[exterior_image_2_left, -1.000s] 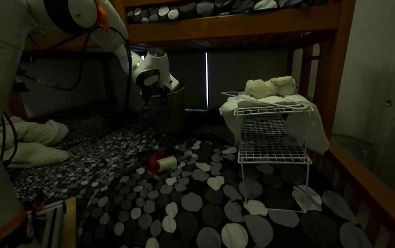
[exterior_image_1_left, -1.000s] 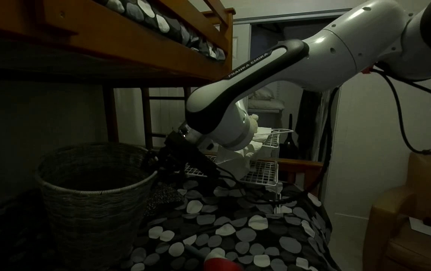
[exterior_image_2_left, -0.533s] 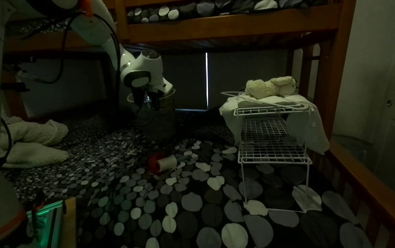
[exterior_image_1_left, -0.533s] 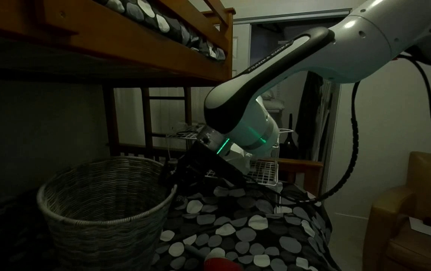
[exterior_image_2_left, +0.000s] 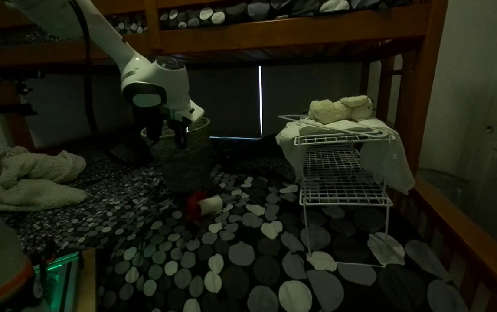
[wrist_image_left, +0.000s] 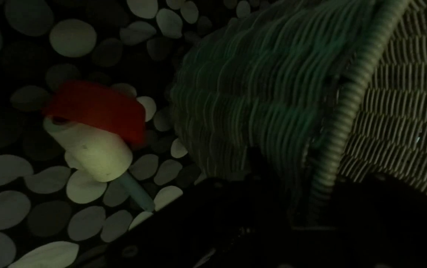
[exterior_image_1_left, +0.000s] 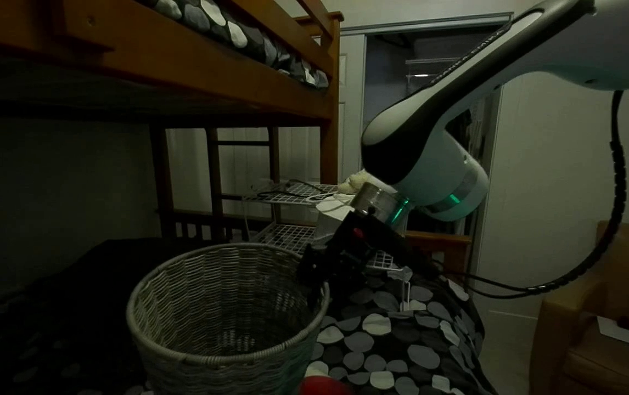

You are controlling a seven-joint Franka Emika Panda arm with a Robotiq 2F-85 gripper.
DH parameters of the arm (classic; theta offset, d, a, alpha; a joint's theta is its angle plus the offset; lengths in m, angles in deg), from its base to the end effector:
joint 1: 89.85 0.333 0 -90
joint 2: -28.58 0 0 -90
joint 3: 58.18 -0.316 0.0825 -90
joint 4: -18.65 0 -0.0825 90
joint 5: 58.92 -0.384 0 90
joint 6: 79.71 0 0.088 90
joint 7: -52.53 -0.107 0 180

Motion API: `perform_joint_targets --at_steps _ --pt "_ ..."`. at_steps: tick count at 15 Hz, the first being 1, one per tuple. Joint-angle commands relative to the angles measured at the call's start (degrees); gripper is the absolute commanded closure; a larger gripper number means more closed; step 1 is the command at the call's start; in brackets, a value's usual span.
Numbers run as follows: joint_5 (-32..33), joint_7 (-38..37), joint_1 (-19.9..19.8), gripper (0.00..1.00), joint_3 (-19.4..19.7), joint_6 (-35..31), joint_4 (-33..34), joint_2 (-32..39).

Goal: Move the basket to the left

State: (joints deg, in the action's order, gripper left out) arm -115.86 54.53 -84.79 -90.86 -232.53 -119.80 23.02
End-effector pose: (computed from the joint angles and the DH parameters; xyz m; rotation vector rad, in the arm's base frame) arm 0.4097 0.2869 0.3678 -2.5268 0.1585 -0.1803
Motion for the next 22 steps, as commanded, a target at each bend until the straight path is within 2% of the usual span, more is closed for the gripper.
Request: perform_joint_targets --at_steps 1,3,4,5,8,10,16,17,18,20,21,22 --pt "-1.7 0.8 6.3 0.88 6.6 -0.4 -2.0 -1.8" --pt "-4.7 2.4 7.7 0.88 8.4 -0.5 -4.4 -4.8" --pt "-5.3 4.6 8.3 0.97 9.0 1.9 -2.1 -3.4" --pt "-3.7 5.7 9.0 0.97 9.3 4.2 -0.5 -2.2" --pt "7.1 3.4 10.4 0.97 9.9 10.2 2.6 1.4" --pt "12.5 5.0 11.1 0.97 10.8 15.7 5.0 2.1" --pt "17.7 13.1 12.5 0.97 11.7 32.3 13.5 5.4" --pt "19.0 13.0 12.6 0.97 11.6 33.2 14.5 6.2" --pt "17.6 11.9 12.4 0.88 11.9 29.8 11.8 5.3" --pt "18.7 12.1 13.0 0.88 11.7 31.2 13.0 6.0" --pt "18.8 12.2 13.1 0.97 11.7 31.3 13.2 6.3" --pt "19.2 13.8 13.5 0.97 11.3 31.9 13.4 6.4"
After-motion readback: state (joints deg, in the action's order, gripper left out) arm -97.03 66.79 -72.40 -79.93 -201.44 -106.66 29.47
